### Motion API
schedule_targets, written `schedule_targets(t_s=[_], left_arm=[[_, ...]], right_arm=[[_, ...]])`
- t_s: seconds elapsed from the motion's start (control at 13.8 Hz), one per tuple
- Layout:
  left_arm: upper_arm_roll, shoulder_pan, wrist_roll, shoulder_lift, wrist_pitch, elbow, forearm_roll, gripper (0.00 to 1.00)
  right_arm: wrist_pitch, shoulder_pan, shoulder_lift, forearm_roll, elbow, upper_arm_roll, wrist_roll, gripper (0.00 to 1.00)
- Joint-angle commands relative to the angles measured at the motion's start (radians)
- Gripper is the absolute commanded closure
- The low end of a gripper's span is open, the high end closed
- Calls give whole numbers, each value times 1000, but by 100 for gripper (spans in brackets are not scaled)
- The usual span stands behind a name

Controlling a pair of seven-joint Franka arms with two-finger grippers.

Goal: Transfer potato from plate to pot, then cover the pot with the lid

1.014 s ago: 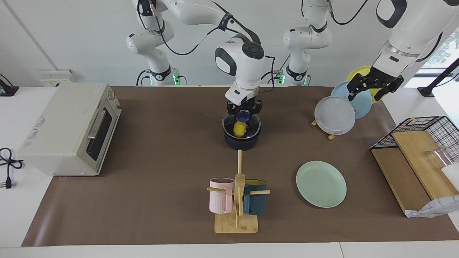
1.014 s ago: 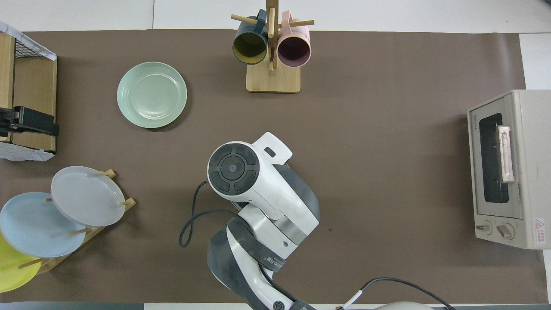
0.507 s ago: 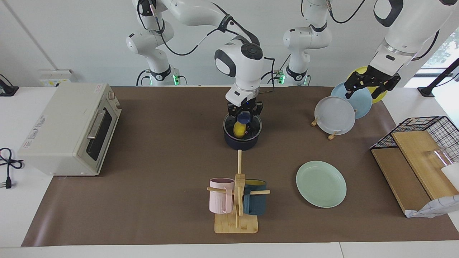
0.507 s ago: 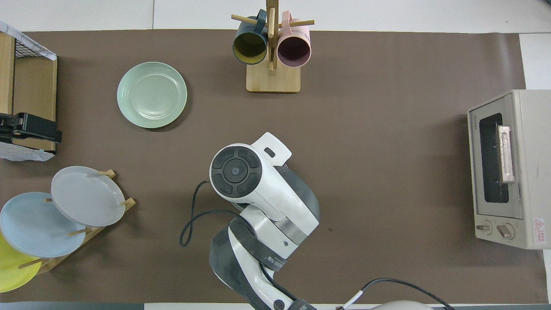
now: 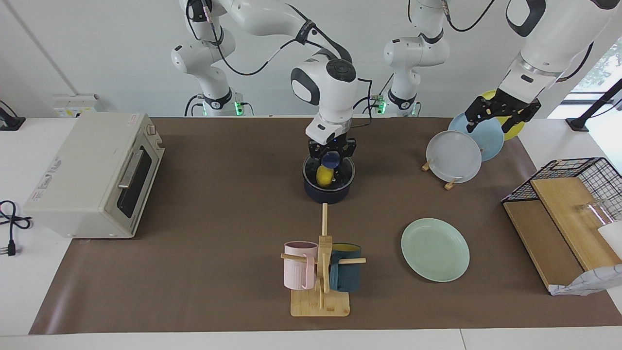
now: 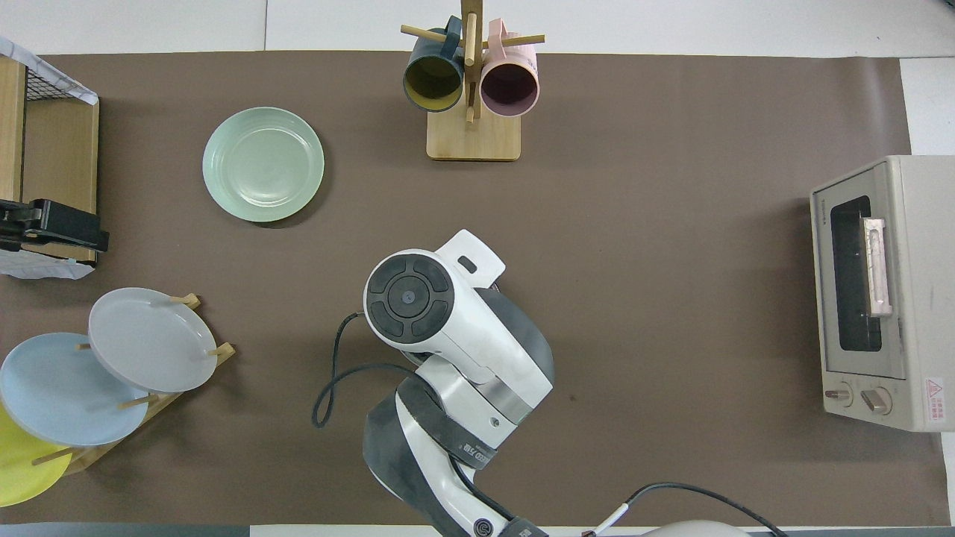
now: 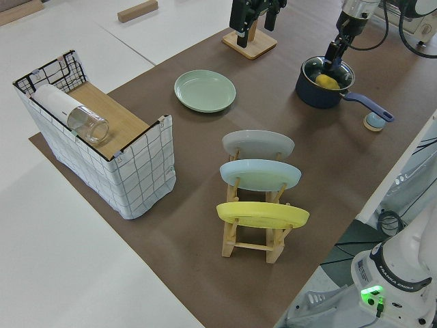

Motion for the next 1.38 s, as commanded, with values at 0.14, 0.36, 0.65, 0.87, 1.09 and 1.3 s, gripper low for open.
schedule_targets(t_s=[0.14, 0.36, 0.65, 0.87, 1.09, 1.3], left_arm=[[9, -22, 2, -16, -6, -3, 22, 0], [9, -19, -1, -16, -12, -3, 22, 0], [11, -13, -1, -16, -12, -3, 22, 0], [11, -13, -1, -16, -12, -3, 22, 0], [11, -13, -1, -16, -12, -3, 22, 0], [11, -13, -1, -16, -12, -5, 22, 0]], right_arm=[[33, 0, -23, -4, -34, 2, -10, 100], [43, 5, -23, -7, -41, 2, -9, 100], [46, 5, -26, -44, -55, 2, -12, 100], [52, 5, -27, -59, -58, 2, -12, 100], [63, 3, -26, -56, -61, 2, -9, 98], [69, 2, -26, -40, -61, 2, -3, 56]])
